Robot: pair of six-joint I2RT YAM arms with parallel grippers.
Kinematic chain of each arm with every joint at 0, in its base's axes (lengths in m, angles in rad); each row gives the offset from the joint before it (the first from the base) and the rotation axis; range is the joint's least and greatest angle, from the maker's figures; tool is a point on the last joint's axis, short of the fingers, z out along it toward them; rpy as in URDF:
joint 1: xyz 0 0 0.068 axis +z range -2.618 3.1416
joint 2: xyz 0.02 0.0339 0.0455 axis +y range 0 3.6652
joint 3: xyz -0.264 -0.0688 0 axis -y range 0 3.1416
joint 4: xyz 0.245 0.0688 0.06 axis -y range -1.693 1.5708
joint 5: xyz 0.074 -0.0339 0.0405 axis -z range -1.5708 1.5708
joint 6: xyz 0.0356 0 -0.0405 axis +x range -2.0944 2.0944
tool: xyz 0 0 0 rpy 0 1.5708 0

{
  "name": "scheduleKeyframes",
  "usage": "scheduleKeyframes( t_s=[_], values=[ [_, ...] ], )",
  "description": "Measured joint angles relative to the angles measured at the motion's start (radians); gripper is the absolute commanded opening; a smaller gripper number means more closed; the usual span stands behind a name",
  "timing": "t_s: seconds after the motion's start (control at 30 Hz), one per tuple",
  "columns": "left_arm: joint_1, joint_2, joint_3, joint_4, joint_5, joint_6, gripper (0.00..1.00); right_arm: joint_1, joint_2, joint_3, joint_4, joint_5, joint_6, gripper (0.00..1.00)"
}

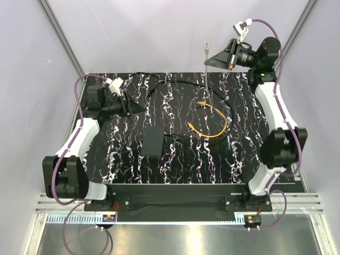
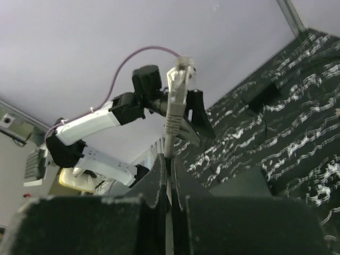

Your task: Insert the plug into the switch port

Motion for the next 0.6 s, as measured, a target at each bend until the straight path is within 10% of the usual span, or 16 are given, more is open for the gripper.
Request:
scheduleKeyframes(
  t_s=[0.27,0.6],
  values=[
    [-0.013,-0.012,0.076,-0.05,0.101,0.134,0.57,0.014,-0.225,0.13,-1.16,0.191,-1.183,0.0],
    [-0.138,-0.025,0.158,-0.077,0.14,0.216,0.57,0.084,-0.585,-0.347,-1.406,0.706,-1.782,0.0]
  ],
)
